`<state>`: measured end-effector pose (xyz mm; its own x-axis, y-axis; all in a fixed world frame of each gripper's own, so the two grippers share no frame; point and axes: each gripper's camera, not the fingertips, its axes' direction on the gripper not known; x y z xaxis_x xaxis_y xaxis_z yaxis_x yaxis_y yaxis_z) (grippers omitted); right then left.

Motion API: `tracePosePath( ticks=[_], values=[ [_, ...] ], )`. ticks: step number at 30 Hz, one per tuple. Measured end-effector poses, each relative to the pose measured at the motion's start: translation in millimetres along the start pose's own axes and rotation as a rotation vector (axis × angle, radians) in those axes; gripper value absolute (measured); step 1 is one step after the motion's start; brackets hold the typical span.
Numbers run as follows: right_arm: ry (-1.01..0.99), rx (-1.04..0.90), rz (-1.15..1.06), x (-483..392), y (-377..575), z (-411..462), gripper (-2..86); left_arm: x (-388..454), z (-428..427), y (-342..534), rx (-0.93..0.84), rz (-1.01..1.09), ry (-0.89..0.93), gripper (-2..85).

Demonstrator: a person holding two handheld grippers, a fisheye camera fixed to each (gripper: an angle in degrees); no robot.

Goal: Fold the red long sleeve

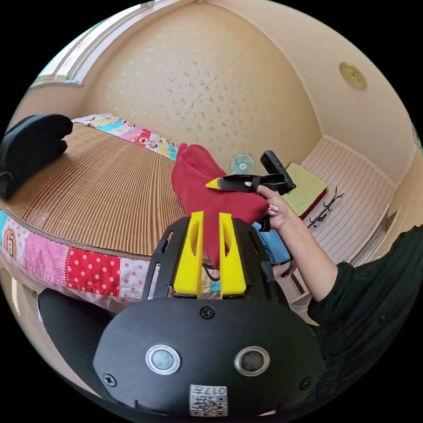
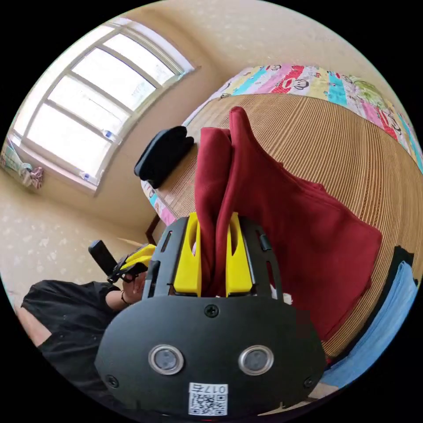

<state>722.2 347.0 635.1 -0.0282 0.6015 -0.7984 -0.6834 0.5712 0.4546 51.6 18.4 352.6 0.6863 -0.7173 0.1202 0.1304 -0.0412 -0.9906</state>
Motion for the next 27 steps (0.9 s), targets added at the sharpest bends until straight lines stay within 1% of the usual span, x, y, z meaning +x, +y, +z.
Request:
tracePosePath(
  ticks=[1,3,4,6,8,10,11,12,14,15,18,19,21,23,25,27],
  values=[
    [-0.041,0.05,-0.009,14.4,15.9,-18.4,9.2,-5.9,8.2,4.0,-0.012,-0.015,0.021,5.5],
    [-0.155,0.213,-0.041,74.4,83.2,-77.9,9.2,-12.9,23.4,7.6,-0.049,-0.032,0.049,5.4],
    [-0.177,0.248,-0.03,91.4,100.5,-89.4,9.2,-15.0,34.2,8.6,-0.081,-0.032,0.063,5.5],
    [-0.208,0.358,0.065,157.7,170.0,-122.2,9.3,-16.3,50.4,9.4,-0.124,-0.027,0.071,5.9],
    [-0.15,0.394,0.146,198.2,216.6,-130.1,9.8,-16.8,65.9,9.6,-0.16,-0.018,0.079,6.3],
    [-0.091,0.353,0.308,240.8,252.3,-122.4,11.0,-20.2,87.4,8.6,-0.21,-0.021,0.092,7.0],
    [-0.071,0.29,0.412,263.8,269.1,-112.0,12.2,-22.0,93.2,8.0,-0.224,-0.027,0.096,7.2],
    [-0.082,0.305,0.465,274.9,285.0,-109.7,12.8,-26.7,104.4,6.0,-0.25,-0.041,0.107,8.1],
    [-0.119,0.401,0.453,271.5,302.4,-119.8,13.7,-35.4,118.5,0.9,-0.275,-0.06,0.12,9.5],
    [-0.092,0.438,0.457,265.5,308.2,-128.5,14.2,-42.6,127.2,-4.3,-0.287,-0.074,0.126,10.4],
    [0.002,0.466,0.463,252.1,305.5,-144.3,16.2,-64.8,150.1,-22.2,-0.313,-0.115,0.147,12.6],
    [0.011,0.451,0.469,252.4,302.2,-143.8,16.6,-74.5,162.2,-31.0,-0.327,-0.122,0.153,13.3],
    [0.014,0.312,0.502,267.7,282.7,-123.8,17.7,-91.4,185.3,-43.7,-0.368,-0.137,0.137,14.9],
    [0.006,0.26,0.513,277.6,271.7,-104.2,18.1,-112.3,212.1,-53.2,-0.419,-0.177,0.123,16.2],
    [-0.024,0.268,0.495,281.6,264.8,-91.3,18.1,-142.9,250.7,-60.3,-0.503,-0.248,0.152,17.1],
    [-0.114,0.261,0.492,290.3,257.5,-71.8,17.6,-162.1,277.6,-59.3,-0.579,-0.292,0.21,17.1]
  ],
)
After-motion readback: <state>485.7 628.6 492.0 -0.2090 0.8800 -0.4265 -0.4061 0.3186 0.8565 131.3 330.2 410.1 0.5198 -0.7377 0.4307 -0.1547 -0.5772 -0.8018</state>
